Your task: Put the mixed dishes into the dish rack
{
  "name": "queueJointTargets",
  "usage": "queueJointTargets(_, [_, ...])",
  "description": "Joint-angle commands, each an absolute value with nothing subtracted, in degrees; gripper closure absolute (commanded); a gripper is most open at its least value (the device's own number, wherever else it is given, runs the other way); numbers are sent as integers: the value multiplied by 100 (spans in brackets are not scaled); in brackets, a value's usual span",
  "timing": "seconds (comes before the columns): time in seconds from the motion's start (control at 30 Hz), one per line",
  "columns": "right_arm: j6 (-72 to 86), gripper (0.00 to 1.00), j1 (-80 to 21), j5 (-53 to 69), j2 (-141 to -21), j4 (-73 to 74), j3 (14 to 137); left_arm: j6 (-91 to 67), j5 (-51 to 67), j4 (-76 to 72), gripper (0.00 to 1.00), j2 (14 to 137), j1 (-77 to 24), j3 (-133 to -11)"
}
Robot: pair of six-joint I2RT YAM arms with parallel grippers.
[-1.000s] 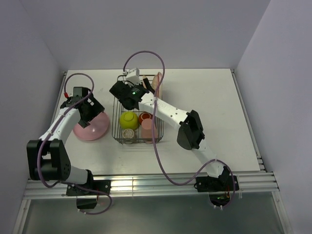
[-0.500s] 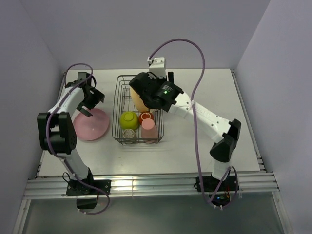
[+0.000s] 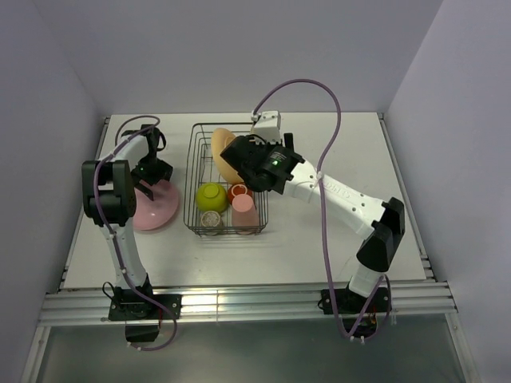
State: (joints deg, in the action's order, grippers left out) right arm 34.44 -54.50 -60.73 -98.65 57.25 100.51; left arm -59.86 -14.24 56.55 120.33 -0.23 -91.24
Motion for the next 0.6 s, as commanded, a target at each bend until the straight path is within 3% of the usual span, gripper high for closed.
queueJointTargets(0.0, [3647, 23, -5476, -6249, -9299, 5502, 10002, -5994, -1652, 5818, 18, 12137, -18, -9114])
queueJointTargets(0.03, [3691, 23, -5476, -6249, -9281, 5519, 9958, -5977, -1635, 5818, 26, 12155, -18, -9123])
queueJointTargets(0.07, [3709, 23, -5476, -6275, -9273, 5546, 9949, -5959, -1635, 5818, 43, 12147, -18, -9167])
queueJointTargets(0.13, [3761, 23, -5476, -6302, -9229, 5590, 9879, -5959, -1678, 5853, 66, 12103, -18, -9202])
queueJointTargets(0.17, [3770, 23, -5476, -6310, -9220, 5607, 9870, -5959, -1670, 5845, 99, 12016, -18, -9193])
queueJointTargets(0.43, [3823, 23, -5476, -6170, -9114, 5607, 9782, -6047, -1968, 6301, 100, 11181, 132, -9694])
queueJointTargets(0.57, [3727, 23, -5476, -5942, -9053, 5476, 9747, -5801, -1873, 6118, 100, 10015, 132, -9975])
